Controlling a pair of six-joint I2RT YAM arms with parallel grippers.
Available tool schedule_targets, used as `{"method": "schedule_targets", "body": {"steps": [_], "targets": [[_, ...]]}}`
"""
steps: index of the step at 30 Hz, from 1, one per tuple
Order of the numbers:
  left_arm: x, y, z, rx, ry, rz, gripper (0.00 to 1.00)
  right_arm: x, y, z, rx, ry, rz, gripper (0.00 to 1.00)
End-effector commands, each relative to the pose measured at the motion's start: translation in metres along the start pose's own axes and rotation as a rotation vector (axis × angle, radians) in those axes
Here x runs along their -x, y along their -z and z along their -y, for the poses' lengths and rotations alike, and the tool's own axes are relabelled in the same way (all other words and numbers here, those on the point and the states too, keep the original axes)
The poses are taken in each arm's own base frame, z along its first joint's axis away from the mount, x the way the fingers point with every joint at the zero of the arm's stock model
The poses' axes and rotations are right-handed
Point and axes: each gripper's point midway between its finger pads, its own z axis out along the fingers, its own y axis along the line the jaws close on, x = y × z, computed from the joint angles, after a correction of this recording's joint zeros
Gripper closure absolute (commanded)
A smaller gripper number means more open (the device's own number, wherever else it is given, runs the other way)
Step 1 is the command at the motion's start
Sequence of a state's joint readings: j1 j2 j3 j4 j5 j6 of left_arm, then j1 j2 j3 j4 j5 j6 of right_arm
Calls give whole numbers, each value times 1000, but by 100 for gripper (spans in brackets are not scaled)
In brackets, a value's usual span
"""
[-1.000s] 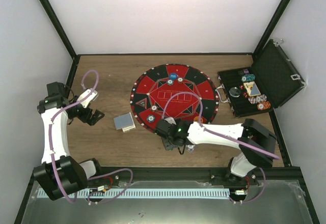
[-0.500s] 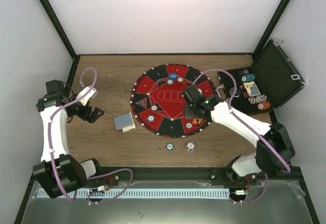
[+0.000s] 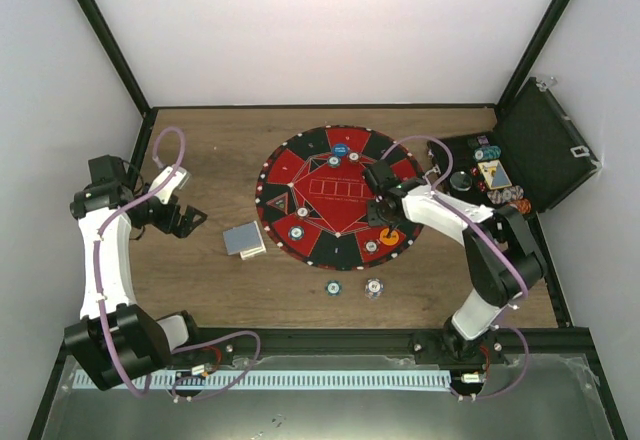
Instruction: Distribute texas hold em gaming equipment
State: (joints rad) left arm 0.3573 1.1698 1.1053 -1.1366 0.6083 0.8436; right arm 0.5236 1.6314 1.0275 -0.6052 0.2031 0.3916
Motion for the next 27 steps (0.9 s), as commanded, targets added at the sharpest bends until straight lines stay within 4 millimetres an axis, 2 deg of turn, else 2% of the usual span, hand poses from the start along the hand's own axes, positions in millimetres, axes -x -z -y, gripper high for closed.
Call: {"method": "schedule_targets", "body": {"steps": [1, 9, 27], "targets": [[14, 5, 1, -7, -15, 50, 0, 20, -7, -6, 20, 4, 35, 79], [13, 6, 1, 7, -32, 44, 0, 9, -31, -4, -9, 4, -9, 80], [13, 7, 3, 7, -40, 50, 0, -5, -45, 6, -43, -4, -48, 81]]}}
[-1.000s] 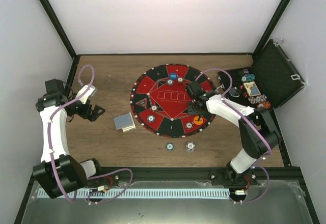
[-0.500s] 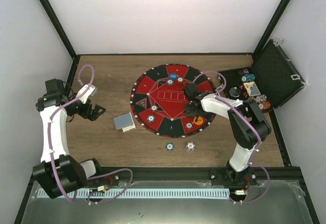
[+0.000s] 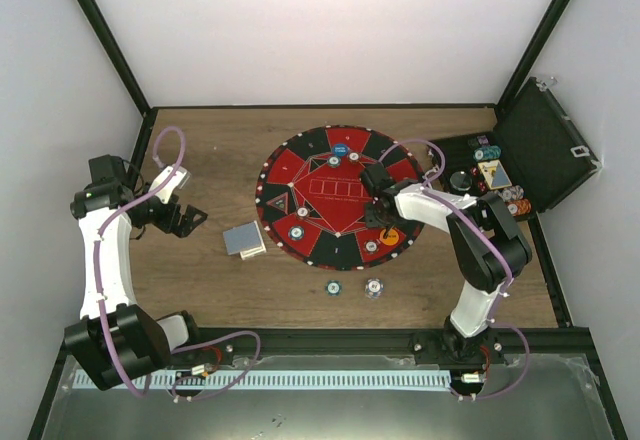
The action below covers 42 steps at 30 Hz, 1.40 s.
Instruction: Distribute texas hold em gaming equipment
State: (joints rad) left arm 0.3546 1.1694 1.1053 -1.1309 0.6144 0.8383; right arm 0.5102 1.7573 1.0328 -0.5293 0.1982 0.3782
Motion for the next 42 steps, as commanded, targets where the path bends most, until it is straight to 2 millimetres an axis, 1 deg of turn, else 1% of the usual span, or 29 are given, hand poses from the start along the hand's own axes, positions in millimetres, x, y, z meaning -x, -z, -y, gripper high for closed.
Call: {"method": "schedule_targets", "body": {"steps": [1, 7, 12, 14, 16, 18, 20, 22, 24, 25, 27, 29, 31, 35, 39, 42], "targets": [[11, 8, 2, 13, -39, 41, 0, -2, -9, 8, -29, -14, -11, 81], [13, 10, 2, 19, -52, 44, 0, -14, -12, 15, -63, -25, -48, 81], [13, 10, 5, 5, -59, 45, 0, -18, -7, 20, -76, -36, -48, 81], [12, 9, 6, 1, -58, 42, 0, -17, -6, 19, -72, -39, -45, 78], [11, 8, 6, -6, -58, 41, 0, -16, -5, 19, -72, -38, -47, 70], [10, 7, 7, -12, -54, 37, 0, -12, -2, 18, -70, -39, -43, 65], [9, 6, 7, -19, -52, 33, 0, -5, 5, 18, -66, -41, -27, 53], [8, 5, 7, -25, -52, 28, 0, 6, 20, 18, -60, -54, 8, 42], [8, 3, 7, -31, -48, 24, 0, 14, 39, 17, -50, -65, 43, 32], [8, 3, 7, -34, -45, 23, 0, 15, 47, 15, -46, -68, 58, 28], [8, 2, 6, -42, -40, 26, 0, 12, 65, 12, -38, -73, 77, 23], [9, 1, 8, -50, -37, 30, 0, 2, 80, 2, -14, -68, 84, 17], [9, 0, 7, -55, -34, 36, 0, -15, 91, -10, 4, -51, 66, 14], [10, -1, 7, -60, -26, 37, 0, -59, 110, -37, 53, -14, 20, 10], [10, -2, 7, -65, -27, 40, 0, -108, 118, -54, 71, -6, -46, 9], [9, -4, 7, -67, -25, 39, 0, -135, 121, -64, 65, 14, -77, 9]]}}
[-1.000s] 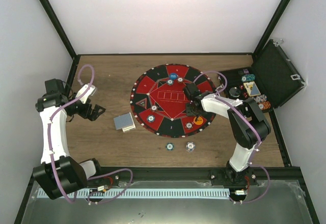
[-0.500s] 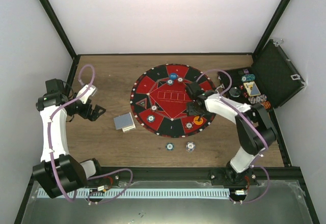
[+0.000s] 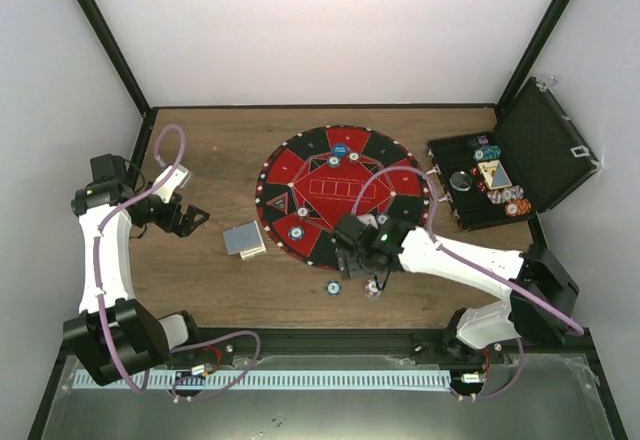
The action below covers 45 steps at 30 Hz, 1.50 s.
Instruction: Distribute texas hold em gaming equipment
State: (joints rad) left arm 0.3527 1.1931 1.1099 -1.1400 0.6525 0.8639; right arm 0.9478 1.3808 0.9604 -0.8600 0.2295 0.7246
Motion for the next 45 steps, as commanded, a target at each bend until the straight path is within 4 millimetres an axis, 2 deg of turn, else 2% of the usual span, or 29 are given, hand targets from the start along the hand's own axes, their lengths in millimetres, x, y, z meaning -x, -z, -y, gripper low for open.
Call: {"method": "schedule_targets", "body": {"steps": [1, 7, 13, 17, 20, 24, 30, 36, 42, 45], "targets": [[6, -1, 3, -25, -14, 25, 0, -46, 3, -1, -60, -52, -86, 9], [3, -2, 3, -21, -14, 17, 0, -73, -10, 8, -138, -30, -138, 13], [5, 1, 3, -7, -29, 19, 0, -78, -15, 11, -141, -29, -140, 20], [4, 1, 3, -9, -28, 16, 0, -81, -21, 12, -149, -19, -149, 30], [3, 1, 4, -7, -32, 13, 0, -80, -22, 11, -143, -23, -141, 38], [2, 2, 3, 1, -33, 9, 0, -81, -23, 14, -150, -21, -139, 42], [3, 3, 4, 2, -36, 12, 0, -80, -23, 14, -147, -21, -135, 54], [3, 2, 3, 1, -35, 12, 0, -73, -16, 11, -143, -19, -115, 66], [4, 3, 3, 4, -35, 15, 0, -66, -9, 9, -129, -19, -98, 73], [4, 3, 3, 4, -35, 15, 0, -56, 1, 4, -116, -16, -73, 76]]}}
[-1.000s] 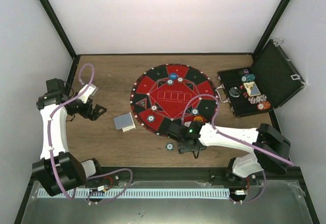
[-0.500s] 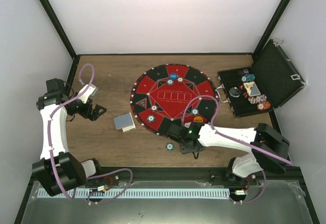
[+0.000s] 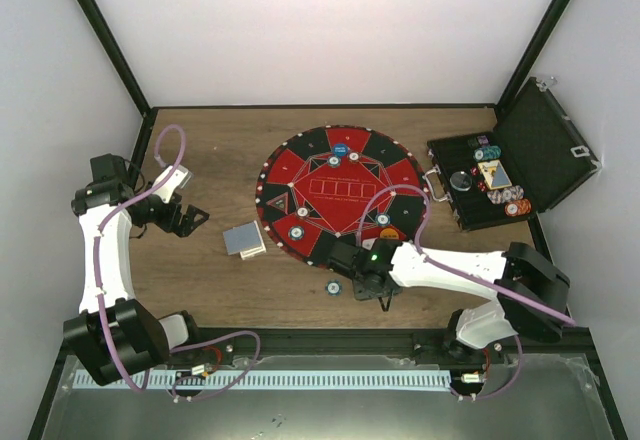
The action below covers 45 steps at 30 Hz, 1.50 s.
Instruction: Distribute texas hold em gaming equipment
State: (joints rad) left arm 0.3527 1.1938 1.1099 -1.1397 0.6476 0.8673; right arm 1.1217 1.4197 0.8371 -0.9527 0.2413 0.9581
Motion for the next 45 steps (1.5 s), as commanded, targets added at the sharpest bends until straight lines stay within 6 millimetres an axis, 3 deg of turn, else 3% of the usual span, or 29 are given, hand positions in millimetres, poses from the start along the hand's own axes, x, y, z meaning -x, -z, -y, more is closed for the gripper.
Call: {"method": "schedule_targets", "body": {"steps": [1, 6, 11, 18, 22, 26, 33, 41, 45], "targets": [[4, 3, 4, 0, -32, 20, 0, 25, 30, -7, 32, -11, 88, 77], [6, 4, 4, 2, -33, 22, 0, 60, 62, -23, 68, 3, 165, 78], [6, 5, 5, 1, -32, 22, 0, 105, 75, -48, 130, 30, 225, 79], [8, 9, 5, 14, -37, 25, 0, 173, 51, -84, 182, 95, 258, 80], [9, 9, 5, 16, -40, 27, 0, 196, 26, -102, 189, 122, 244, 81], [9, 9, 4, 15, -39, 27, 0, 202, 8, -118, 209, 151, 221, 81], [8, 9, 4, 20, -44, 22, 0, 196, -22, -129, 218, 173, 170, 81], [5, 8, 4, 26, -48, 15, 0, 196, -36, -133, 213, 189, 153, 80], [5, 8, 4, 23, -48, 16, 0, 196, -38, -131, 214, 185, 146, 71]]}}
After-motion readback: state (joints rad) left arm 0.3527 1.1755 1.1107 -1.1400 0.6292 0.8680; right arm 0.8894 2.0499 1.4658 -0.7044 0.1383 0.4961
